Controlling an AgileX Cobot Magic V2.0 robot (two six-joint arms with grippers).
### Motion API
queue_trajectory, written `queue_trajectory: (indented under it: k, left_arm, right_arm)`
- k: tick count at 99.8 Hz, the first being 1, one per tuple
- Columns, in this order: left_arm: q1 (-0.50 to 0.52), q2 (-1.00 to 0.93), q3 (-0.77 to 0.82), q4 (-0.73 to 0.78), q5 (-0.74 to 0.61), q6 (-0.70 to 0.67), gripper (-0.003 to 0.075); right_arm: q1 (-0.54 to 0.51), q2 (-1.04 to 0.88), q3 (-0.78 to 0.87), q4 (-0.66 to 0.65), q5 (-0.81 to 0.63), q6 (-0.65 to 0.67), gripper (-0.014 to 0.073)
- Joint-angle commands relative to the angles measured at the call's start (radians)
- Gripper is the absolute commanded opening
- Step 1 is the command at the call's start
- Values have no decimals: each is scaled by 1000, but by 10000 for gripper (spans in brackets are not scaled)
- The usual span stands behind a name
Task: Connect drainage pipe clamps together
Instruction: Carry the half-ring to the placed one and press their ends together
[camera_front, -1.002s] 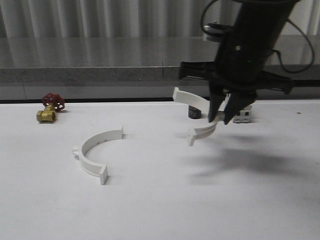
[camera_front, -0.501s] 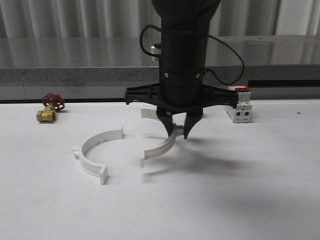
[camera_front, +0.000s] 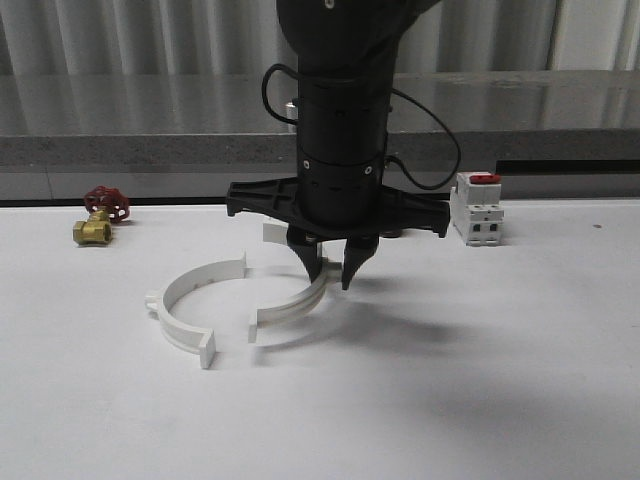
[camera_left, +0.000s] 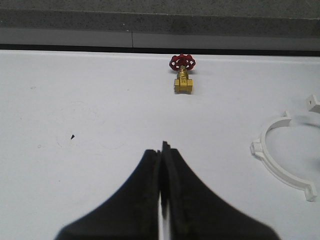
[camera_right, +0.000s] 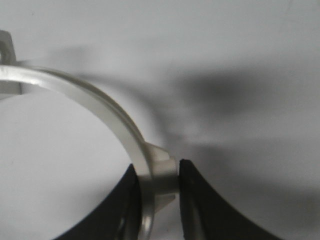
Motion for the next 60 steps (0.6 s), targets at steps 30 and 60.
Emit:
queue_trajectory:
  k: [30, 60]
  left_arm:
    - [3, 4, -27, 7, -67, 2, -20]
    - [3, 4, -27, 7, -67, 2, -20]
  right_arm:
    - [26, -39, -31, -16, -46, 28, 39]
    - [31, -22, -31, -16, -62, 49, 39]
